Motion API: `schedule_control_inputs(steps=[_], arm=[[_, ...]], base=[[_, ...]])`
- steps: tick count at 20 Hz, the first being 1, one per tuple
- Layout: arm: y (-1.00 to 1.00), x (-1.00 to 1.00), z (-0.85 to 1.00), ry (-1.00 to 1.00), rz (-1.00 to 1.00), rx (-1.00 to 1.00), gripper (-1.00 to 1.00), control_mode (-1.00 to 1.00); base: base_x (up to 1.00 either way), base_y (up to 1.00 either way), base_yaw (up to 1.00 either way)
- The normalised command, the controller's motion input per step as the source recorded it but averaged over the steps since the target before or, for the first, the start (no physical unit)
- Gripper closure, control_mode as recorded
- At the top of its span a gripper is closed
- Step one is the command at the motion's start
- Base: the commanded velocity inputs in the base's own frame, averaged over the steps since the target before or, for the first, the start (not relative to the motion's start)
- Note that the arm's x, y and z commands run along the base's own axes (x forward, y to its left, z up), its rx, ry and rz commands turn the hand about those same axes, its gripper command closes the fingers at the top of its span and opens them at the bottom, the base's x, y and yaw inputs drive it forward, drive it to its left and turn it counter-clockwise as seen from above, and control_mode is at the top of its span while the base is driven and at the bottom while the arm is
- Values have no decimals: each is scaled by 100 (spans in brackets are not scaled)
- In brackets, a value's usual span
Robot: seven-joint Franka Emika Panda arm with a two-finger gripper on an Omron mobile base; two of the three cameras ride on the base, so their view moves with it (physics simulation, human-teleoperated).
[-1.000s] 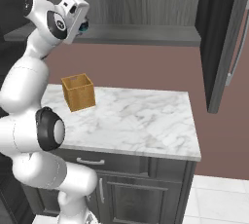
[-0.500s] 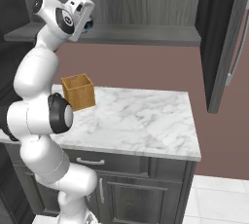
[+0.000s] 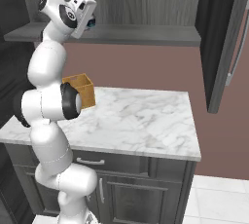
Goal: Pick the jam and yogurt from the counter and place them in the cabinets closest to them.
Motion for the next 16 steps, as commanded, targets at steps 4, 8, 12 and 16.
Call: schedule_control_inputs(steps=[4,8,12,16], arm=[[11,43,-3,1,-4,-1,100,-100],[19,38,-1,1,-5,-2,-100,-100],[1,19,2,6,-7,0,-100,-100],[0,-9,24,0,-8,3,-100,-100]], base=[[0,0,0],[0,0,0],[0,0,0],[0,0,0]])
